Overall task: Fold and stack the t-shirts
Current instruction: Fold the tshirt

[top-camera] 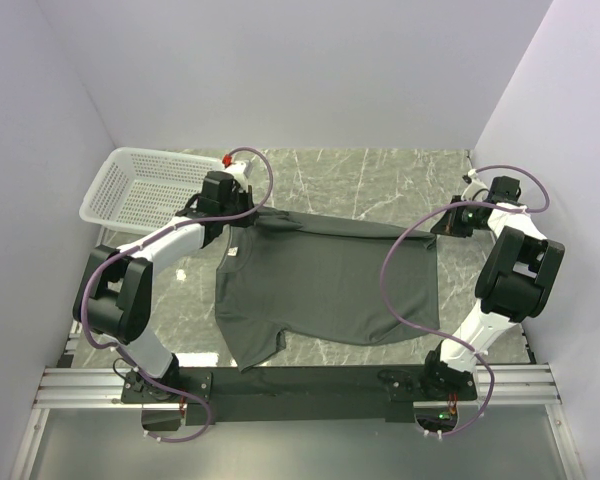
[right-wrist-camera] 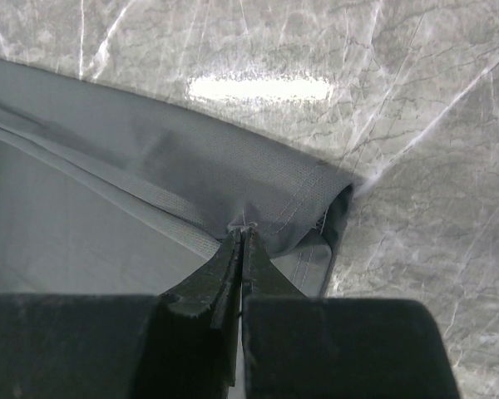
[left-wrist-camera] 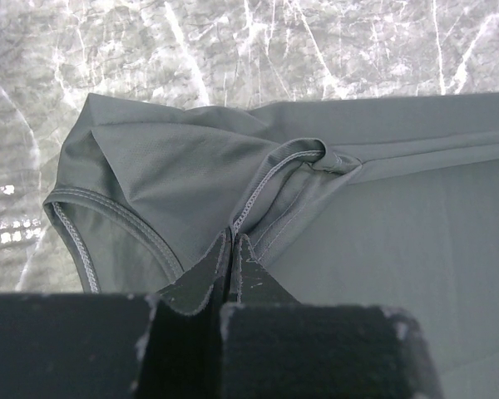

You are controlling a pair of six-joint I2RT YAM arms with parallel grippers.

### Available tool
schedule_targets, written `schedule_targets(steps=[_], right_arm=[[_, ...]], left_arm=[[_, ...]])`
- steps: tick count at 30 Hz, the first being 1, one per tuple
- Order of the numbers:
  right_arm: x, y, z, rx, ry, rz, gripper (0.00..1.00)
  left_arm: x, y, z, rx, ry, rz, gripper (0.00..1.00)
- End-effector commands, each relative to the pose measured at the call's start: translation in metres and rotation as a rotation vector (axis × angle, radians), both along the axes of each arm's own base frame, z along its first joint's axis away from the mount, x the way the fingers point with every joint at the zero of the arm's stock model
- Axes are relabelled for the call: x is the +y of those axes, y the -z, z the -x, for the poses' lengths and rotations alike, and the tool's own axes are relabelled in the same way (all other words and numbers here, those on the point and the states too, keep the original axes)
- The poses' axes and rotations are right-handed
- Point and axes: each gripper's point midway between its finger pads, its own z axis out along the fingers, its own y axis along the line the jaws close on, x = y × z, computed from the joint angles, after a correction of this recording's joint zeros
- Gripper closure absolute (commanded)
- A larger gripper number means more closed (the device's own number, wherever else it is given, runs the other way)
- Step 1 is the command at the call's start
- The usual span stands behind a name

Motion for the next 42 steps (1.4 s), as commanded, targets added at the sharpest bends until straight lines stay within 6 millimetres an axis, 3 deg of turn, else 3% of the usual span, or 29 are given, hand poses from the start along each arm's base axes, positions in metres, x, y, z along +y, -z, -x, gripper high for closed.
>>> schedule_targets(steps=[1,19,22,23,26,28,29,30,31,32,33,34,35,36,38,39,40,42], right_arm=[[-0.006,0.001,0.003,-0.002,-0.004,0.028,0.98],[-0.008,0.003,0.014,0.007,-0.02,0.068,0.94],[-0.007,0.001,0.017,0.008,-0.036,0.084,0.81],[-0.008,0.0,0.019,0.011,-0.041,0.09,0.68],[-0.01,-0.007,0.022,-0.01,-0.051,0.123,0.51],[-0.015,-0.023,0.017,-0.062,-0.04,0.153,0.48],[0.005,-0.036,0.042,-0.032,-0.085,-0.015,0.25],[-0.015,-0.081,0.046,-0.151,0.002,0.012,0.13],[-0.039,-0.1,0.043,-0.202,0.171,0.008,0.03],[-0.055,-0.126,0.028,-0.295,0.181,0.146,0.0],[-0.052,-0.122,0.017,-0.249,0.134,0.129,0.0],[-0.053,-0.162,-0.003,-0.303,0.086,0.109,0.0],[-0.038,-0.151,0.006,-0.211,0.035,0.002,0.01],[-0.028,-0.145,-0.001,-0.204,-0.004,-0.098,0.01],[-0.016,-0.123,-0.004,-0.178,-0.006,-0.108,0.01],[-0.01,-0.12,-0.002,-0.183,-0.015,-0.089,0.01],[-0.006,-0.104,0.006,-0.152,-0.011,-0.083,0.01],[-0.008,-0.106,0.003,-0.192,-0.002,-0.044,0.0]], left_arm=[[-0.002,-0.007,-0.006,-0.029,-0.002,-0.006,0.99],[0.004,-0.008,0.002,-0.012,-0.017,-0.027,0.98],[0.005,-0.01,0.004,-0.008,-0.021,-0.029,0.79],[0.003,-0.012,0.006,-0.007,-0.01,-0.023,0.65],[-0.003,-0.031,0.012,-0.056,0.035,0.013,0.51],[-0.008,-0.051,0.016,-0.109,0.065,0.042,0.48],[-0.015,-0.065,0.023,-0.118,0.091,0.091,0.5],[-0.005,-0.072,0.02,-0.268,0.098,-0.035,0.4],[-0.004,-0.068,0.026,-0.328,0.05,-0.084,0.26],[-0.009,-0.071,0.025,-0.298,0.102,-0.055,0.28],[-0.011,-0.075,0.02,-0.271,0.086,-0.032,0.3],[-0.018,-0.095,0.009,-0.283,0.082,0.021,0.29],[-0.027,-0.107,0.007,-0.3,0.113,0.07,0.21],[-0.032,-0.126,-0.001,-0.335,0.123,0.09,0.18],[-0.033,-0.102,-0.009,-0.251,0.116,0.046,0.17],[-0.033,-0.101,-0.016,-0.241,0.094,0.045,0.17],[-0.033,-0.089,-0.017,-0.207,0.106,0.031,0.17],[-0.03,-0.084,-0.02,-0.207,0.087,0.017,0.16]])
